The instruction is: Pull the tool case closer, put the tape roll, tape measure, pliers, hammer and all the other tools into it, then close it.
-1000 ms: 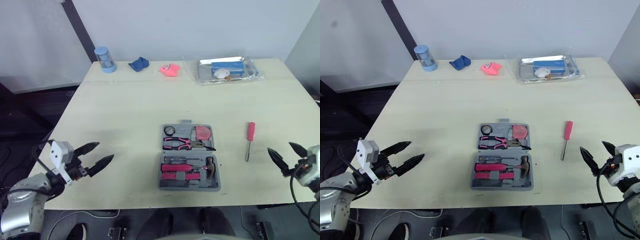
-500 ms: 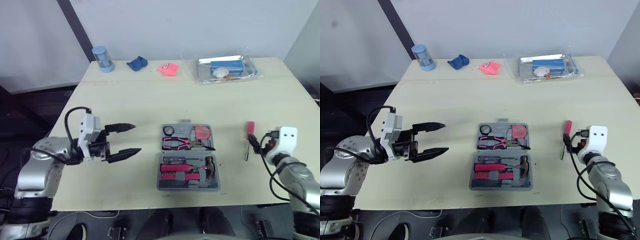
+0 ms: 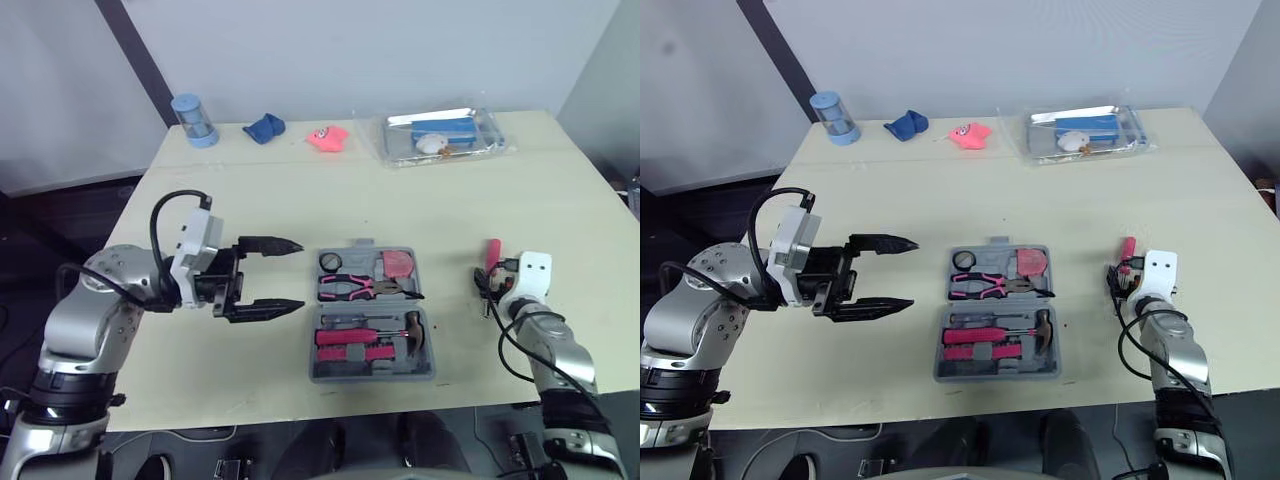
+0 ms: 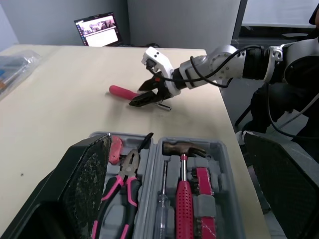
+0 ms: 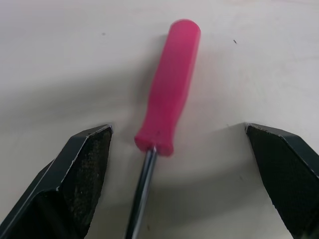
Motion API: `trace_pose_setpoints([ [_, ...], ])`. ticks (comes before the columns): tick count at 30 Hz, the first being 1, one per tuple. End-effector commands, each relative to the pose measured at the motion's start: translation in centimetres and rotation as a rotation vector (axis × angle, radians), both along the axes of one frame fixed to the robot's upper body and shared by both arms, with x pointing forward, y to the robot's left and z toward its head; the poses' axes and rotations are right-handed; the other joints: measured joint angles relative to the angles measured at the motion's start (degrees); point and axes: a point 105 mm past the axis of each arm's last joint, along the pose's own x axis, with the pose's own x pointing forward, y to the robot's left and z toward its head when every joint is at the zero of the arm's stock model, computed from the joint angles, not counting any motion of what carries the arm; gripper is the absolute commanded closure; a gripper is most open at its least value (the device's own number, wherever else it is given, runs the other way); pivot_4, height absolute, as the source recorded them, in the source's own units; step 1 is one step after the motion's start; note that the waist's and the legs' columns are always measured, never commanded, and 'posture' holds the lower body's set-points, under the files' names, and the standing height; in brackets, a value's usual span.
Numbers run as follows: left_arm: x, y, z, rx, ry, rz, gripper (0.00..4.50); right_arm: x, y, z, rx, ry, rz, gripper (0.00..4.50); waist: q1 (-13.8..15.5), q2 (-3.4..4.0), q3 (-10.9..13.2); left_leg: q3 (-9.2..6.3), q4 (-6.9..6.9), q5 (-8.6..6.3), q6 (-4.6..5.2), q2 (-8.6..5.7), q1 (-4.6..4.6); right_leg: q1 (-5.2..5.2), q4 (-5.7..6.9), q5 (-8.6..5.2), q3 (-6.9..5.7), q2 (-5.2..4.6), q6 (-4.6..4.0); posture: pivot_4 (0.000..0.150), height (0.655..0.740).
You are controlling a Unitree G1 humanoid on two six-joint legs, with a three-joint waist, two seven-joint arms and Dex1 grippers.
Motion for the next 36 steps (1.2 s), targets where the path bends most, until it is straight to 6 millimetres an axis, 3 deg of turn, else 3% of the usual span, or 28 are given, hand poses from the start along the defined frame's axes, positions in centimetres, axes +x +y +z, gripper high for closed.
trace_pose_setpoints([
  [1, -0.5, -0.5, 1.0, -0.009, -0.036, -0.030, 0.02, 0.4, 0.2, 0.3, -0.023, -0.026, 0.011, 0.00, -0.17, 0.00, 0.00, -0.01, 0.00, 0.00, 0.00, 0.00, -0.01, 0.00, 0.00, 0.00, 0.00, 0.00, 0.00, 0.150, 0.7400],
  [2, -0.5, -0.4, 1.0, -0.009, -0.036, -0.029, 0.02, 0.5, 0.2, 0.3, -0.033, -0.026, 0.014, 0.00, -0.34, 0.00, 0.00, -0.01, 0.00, 0.00, 0.00, 0.00, 0.00, 0.00, 0.00, 0.00, 0.00, 0.00, 0.00, 0.150, 0.7400],
  [6, -0.5, -0.3, 0.9, -0.007, -0.036, -0.024, 0.00, 0.7, 0.1, 0.1, -0.052, -0.022, 0.010, 1.09, -0.66, 0.00, 0.00, 0.00, 0.00, 0.00, 0.00, 0.00, 0.00, 0.00, 0.00, 0.00, 0.00, 0.00, 0.00, 0.150, 0.7400],
  [10, -0.5, -0.2, 0.9, -0.005, -0.035, -0.021, 0.00, 0.6, 0.2, 0.0, -0.061, -0.020, 0.018, 3.12, -0.72, 0.00, 0.00, 0.00, -0.01, 0.00, 0.00, 0.01, 0.00, -0.01, 0.00, 0.00, 0.01, 0.01, 0.00, 0.150, 0.7400],
  [14, -0.4, 0.1, 0.9, -0.002, -0.036, -0.014, 0.00, 0.5, 0.2, 0.2, -0.077, -0.025, 0.029, 4.05, -0.48, -0.01, -0.01, -0.01, 0.00, 0.00, 0.00, -0.01, 0.00, 0.01, -0.01, 0.00, 0.00, -0.01, 0.00, 0.150, 0.7400],
  [21, -0.3, 0.5, 0.9, 0.000, -0.039, -0.009, 0.00, -0.2, -0.4, 1.2, -0.136, -0.048, 0.101, 4.07, -0.41, 0.00, 0.00, -0.01, 0.00, 0.00, 0.00, -0.02, -0.01, 0.01, -0.02, 0.00, 0.00, -0.01, 0.00, 0.150, 0.7400],
  [24, -0.3, 0.7, 0.9, 0.003, -0.042, -0.011, 0.00, -0.9, -0.4, 2.7, -0.195, -0.079, 0.219, 4.07, -0.44, 0.03, 0.02, -0.01, 0.00, 0.00, 0.01, -0.02, -0.01, 0.00, -0.01, 0.00, 0.00, -0.01, 0.00, 0.150, 0.7400],
  [34, 0.0, 1.8, -1.1, 0.099, -0.065, -0.020, 0.00, -5.4, 5.3, 6.2, -0.267, -0.011, 0.872, 4.07, -0.64, 0.17, 0.13, 0.02, 0.00, -0.01, 0.02, 0.09, -0.03, 0.00, -0.05, 0.00, -0.01, 0.00, 0.01, 0.150, 0.7400],
  [36, -0.4, 2.3, -1.7, 0.133, -0.071, -0.049, 0.00, -7.0, 7.5, 6.8, -0.310, 0.040, 1.057, 4.07, -0.54, 0.20, 0.19, 0.01, 0.00, -0.01, 0.02, 0.09, -0.05, 0.00, -0.07, 0.00, -0.02, -0.05, 0.01, 0.150, 0.7400],
])
